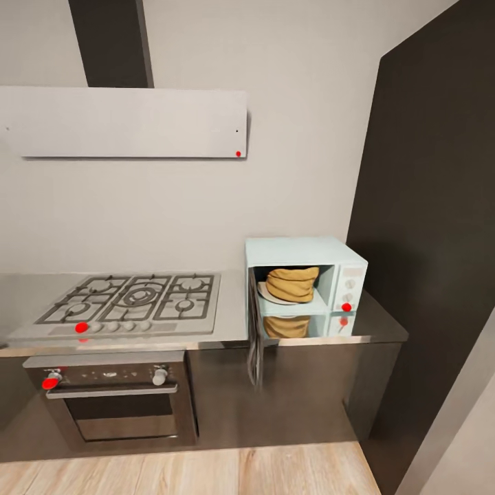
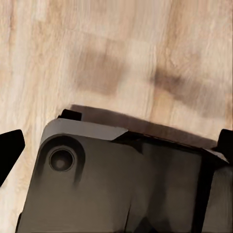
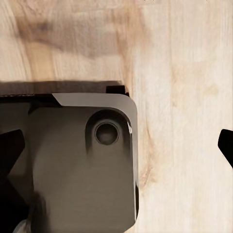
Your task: In the kitchen, take the popcorn bag from the countertop, put it into the microwave, and heat it until the popcorn is cooked so the cooked popcorn ends up inside the bag.
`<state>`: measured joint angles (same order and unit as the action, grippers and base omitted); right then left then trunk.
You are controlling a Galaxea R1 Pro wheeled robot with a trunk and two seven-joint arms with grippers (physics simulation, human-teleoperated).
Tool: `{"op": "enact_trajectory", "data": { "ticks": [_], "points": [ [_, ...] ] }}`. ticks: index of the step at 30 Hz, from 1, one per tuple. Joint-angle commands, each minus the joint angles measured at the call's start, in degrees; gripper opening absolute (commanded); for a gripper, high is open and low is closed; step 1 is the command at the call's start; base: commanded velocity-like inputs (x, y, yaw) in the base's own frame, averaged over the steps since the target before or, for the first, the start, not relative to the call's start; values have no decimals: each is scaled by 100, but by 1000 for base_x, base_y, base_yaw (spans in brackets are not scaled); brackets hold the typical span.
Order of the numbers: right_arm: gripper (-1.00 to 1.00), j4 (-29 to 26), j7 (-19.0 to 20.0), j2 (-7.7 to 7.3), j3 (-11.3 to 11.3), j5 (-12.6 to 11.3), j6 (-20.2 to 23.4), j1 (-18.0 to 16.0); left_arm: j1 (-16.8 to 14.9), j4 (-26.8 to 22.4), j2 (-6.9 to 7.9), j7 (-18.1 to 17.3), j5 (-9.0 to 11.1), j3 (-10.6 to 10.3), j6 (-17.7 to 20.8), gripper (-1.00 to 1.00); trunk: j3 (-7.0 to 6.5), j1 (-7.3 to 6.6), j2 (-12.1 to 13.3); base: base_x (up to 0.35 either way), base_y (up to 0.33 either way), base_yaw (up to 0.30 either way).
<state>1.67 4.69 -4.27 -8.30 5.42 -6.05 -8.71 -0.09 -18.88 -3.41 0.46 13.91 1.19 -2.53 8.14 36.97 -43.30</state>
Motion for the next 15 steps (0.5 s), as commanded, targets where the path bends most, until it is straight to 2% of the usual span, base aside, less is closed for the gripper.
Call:
{"op": "enact_trajectory", "data": {
  "ticks": [1,2,4,6,7,8,12,15],
  "points": [
    [100,18,14,-3,-49,58,-35,-8,0,-177,3,0,18,9,9,100,8,1,-7,7,0,8],
    [100,18,14,-3,-49,63,-37,-8,0,-992,55,-9,16,2,234,100,8,1,-7,1,0,2],
    [100,18,14,-3,-47,64,-37,-7,0,-1907,78,-12,10,1,797,100,8,1,-7,0,0,0],
    [100,18,14,-3,-43,65,-35,-8,0,-2612,83,-17,8,3,1176,100,8,1,-7,0,0,0],
    [100,18,14,-3,-41,104,-31,-8,-1,-3422,81,-19,10,4,1577,100,8,1,-7,0,0,0],
    [100,18,14,-2,-41,165,-28,-8,-5,-3995,76,-24,8,4,1875,100,8,1,-7,0,0,0],
    [100,18,14,22,-40,375,-33,-8,-65,-5300,62,-51,14,4,2700,100,8,1,-7,0,0,0],
    [100,18,14,21,-40,416,-36,-8,-562,-5615,8,-54,20,-7,2930,100,8,1,-7,0,0,0]
  ]
}}
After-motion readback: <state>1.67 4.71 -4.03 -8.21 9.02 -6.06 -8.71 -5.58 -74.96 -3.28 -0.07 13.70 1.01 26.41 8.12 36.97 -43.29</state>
